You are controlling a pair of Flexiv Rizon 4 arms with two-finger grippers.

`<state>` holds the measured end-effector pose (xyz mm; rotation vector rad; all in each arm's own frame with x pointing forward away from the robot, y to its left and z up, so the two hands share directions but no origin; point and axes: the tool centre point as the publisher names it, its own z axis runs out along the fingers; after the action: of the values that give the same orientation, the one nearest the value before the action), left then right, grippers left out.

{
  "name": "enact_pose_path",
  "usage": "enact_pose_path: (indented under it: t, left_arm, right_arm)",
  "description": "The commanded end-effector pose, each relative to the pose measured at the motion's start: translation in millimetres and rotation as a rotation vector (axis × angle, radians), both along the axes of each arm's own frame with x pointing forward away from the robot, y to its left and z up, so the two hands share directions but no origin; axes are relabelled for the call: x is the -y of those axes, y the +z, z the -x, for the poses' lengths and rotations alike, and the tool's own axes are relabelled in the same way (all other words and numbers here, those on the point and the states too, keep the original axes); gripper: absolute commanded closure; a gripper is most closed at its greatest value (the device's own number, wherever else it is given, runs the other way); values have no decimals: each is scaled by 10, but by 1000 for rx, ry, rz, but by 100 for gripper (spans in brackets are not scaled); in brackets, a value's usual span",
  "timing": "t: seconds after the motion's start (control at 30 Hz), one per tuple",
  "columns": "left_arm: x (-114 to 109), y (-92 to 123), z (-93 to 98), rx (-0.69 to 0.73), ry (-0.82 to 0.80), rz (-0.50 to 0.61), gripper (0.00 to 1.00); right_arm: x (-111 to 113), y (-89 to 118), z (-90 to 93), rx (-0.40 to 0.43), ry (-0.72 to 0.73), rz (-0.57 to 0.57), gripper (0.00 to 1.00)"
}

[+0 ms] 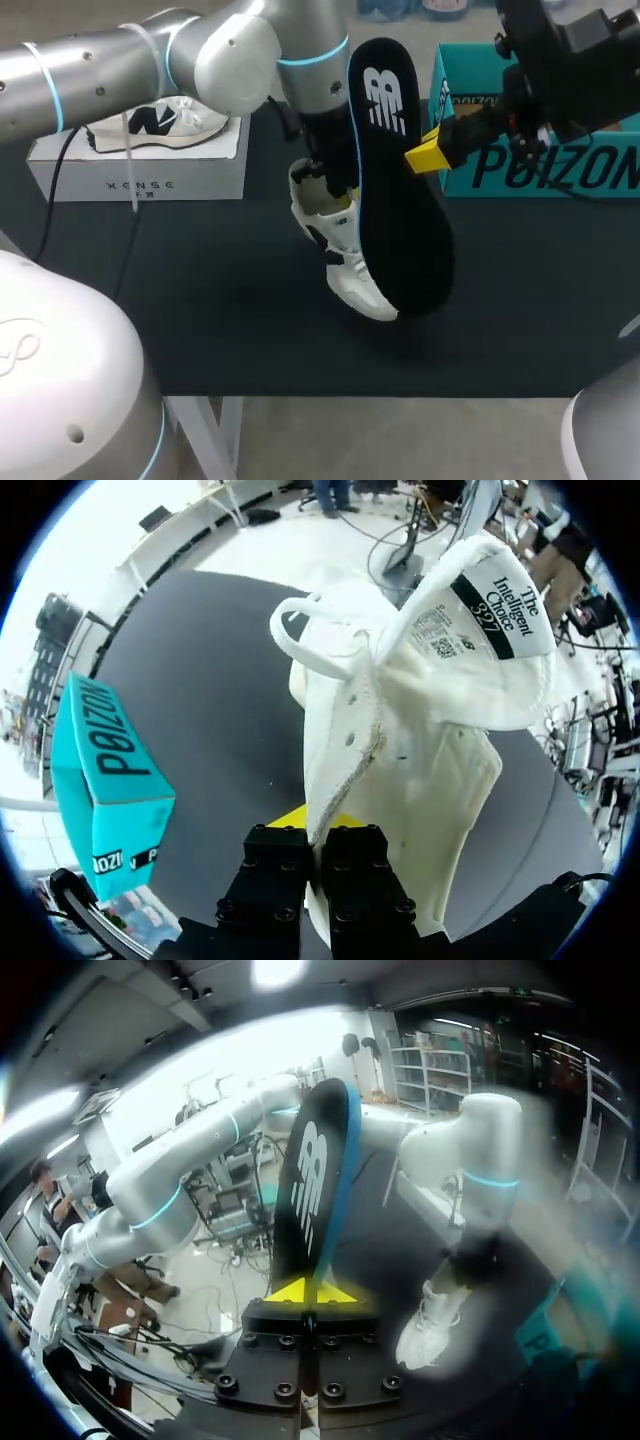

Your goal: Take the shoe out of the shoebox, open the shoe tongue, remove and reinsert the insole, then place the shoe into the shoebox

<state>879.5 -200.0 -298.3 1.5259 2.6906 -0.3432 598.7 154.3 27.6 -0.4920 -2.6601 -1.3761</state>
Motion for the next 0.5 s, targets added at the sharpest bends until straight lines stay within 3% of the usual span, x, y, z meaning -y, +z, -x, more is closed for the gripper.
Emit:
enact_pose_path:
  t: [0.03,0.27,0.5]
  left_arm:
    - [54,-59,69,143,-460,50,100]
    - [244,-293,116,194,-641,50,100]
    - [463,-506,137,167,-706,39,100]
  right_arm:
    - [-26,11,-21,-3,1,5,100]
    - [-26,11,-21,-3,1,5,100]
    - [-26,11,-21,-3,1,5,100]
